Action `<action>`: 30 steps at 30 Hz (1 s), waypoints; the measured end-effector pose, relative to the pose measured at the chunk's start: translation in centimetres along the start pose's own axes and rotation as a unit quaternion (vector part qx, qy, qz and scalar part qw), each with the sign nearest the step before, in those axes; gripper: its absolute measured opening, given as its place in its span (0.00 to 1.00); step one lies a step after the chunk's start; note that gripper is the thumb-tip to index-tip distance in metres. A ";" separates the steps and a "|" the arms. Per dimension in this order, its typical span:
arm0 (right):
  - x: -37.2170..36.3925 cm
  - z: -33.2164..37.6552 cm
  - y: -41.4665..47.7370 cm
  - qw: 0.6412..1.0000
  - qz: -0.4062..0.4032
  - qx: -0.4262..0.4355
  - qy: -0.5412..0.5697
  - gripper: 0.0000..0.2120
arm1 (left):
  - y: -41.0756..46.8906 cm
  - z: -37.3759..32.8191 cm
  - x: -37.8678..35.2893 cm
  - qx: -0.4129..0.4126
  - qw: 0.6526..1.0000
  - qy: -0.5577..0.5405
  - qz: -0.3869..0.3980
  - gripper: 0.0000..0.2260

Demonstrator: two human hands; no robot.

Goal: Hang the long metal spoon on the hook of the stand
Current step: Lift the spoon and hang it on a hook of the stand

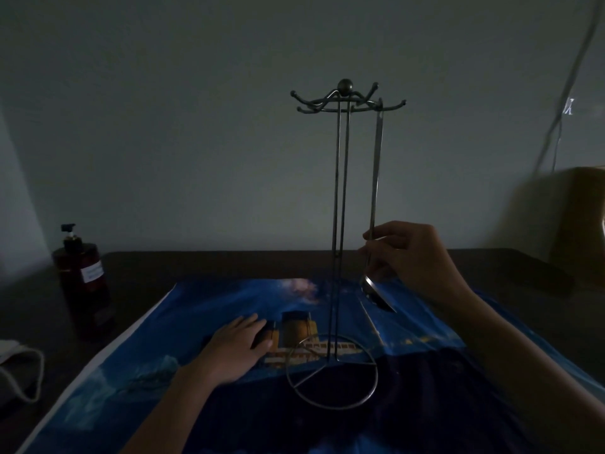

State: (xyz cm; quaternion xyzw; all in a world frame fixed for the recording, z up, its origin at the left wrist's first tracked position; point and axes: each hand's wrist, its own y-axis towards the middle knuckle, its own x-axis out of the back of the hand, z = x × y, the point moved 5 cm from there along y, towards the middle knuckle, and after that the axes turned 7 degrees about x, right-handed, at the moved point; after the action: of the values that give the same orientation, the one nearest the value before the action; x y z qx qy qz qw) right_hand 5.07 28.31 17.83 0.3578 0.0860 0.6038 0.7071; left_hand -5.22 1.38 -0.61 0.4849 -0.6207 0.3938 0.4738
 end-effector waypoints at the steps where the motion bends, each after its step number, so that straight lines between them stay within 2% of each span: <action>1: 0.0 0.0 0.0 1.000 -0.001 -0.001 0.001 0.06 | 0.0 0.0 0.0 0.000 1.000 -0.001 0.000 0.28; 30: 0.1 0.5 -0.1 1.000 -0.005 -0.007 0.021 0.05 | 0.1 0.1 -0.1 0.002 1.000 0.000 0.002 0.28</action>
State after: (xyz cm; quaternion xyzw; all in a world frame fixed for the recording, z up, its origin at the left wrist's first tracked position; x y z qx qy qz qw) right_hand 5.47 28.18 18.12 0.3398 0.0984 0.6086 0.7103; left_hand -5.32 1.34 -0.68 0.4844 -0.6207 0.3964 0.4722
